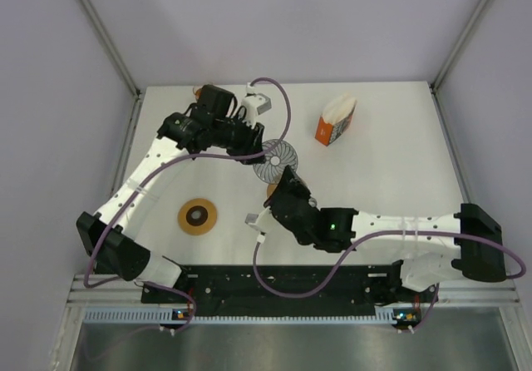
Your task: Place the coffee filter in the dripper
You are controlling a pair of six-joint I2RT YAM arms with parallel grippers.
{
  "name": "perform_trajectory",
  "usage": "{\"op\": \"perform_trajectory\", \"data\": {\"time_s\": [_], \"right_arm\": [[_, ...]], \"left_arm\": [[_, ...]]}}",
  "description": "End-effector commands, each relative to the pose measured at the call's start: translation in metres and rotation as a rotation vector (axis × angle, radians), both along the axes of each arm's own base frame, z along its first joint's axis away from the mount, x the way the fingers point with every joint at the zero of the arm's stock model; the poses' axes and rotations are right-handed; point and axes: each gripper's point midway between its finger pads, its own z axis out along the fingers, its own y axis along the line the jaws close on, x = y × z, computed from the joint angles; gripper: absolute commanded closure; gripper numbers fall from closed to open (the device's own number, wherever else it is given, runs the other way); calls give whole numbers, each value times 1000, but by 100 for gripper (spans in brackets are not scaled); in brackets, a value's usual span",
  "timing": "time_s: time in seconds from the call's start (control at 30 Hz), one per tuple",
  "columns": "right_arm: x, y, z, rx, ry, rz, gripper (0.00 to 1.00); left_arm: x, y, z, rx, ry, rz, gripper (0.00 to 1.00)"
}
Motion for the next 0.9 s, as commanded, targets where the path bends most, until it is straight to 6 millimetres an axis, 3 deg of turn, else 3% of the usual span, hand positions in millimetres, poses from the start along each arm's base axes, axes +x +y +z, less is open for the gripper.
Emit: {"op": "perform_trajectory", "data": {"time_s": [0.0, 0.03, 0.07, 0.13, 0.23, 0.27, 0.33, 0.43, 0.5, 0.57, 0.63, 0.73, 0.87], "right_arm": [[-1, 4, 28, 103, -43, -11, 100], [-2, 5, 27, 116, -37, -7, 100], [-3, 6, 29, 159, -23, -1, 100], [-3, 10, 37, 265, -5, -1, 98], [-6, 13, 55, 519, 59, -14, 44], [-9, 16, 59, 623, 112, -13, 32], [-20, 25, 61, 792, 288, 6, 17], [-62, 54, 71, 1007, 684, 109, 12], [-75, 64, 87, 1193, 845, 97, 7], [-62, 62, 104, 1393, 921, -6, 7], [-33, 49, 109, 1586, 958, -189, 9], [5, 19, 98, 1796, 920, -475, 13], [27, 13, 76, 1884, 1054, -600, 16]], "left_arm": [[4, -3, -2, -1, 16, 11, 82], [4, -4, -1, -12, 20, 9, 95], [3, -7, 0, -24, 31, 6, 100], [1, -9, 3, -54, 51, 8, 100], [7, -8, 7, -98, 88, 47, 100], [9, -7, 7, -108, 103, 61, 100], [19, 0, 5, -132, 137, 112, 100], [29, 5, 5, -184, 189, 162, 100], [30, 5, 5, -202, 216, 172, 100], [30, 3, 3, -208, 234, 180, 100], [29, 2, 3, -218, 245, 186, 100], [28, 3, 6, -232, 244, 201, 100], [23, 3, 9, -250, 240, 207, 100]]}}
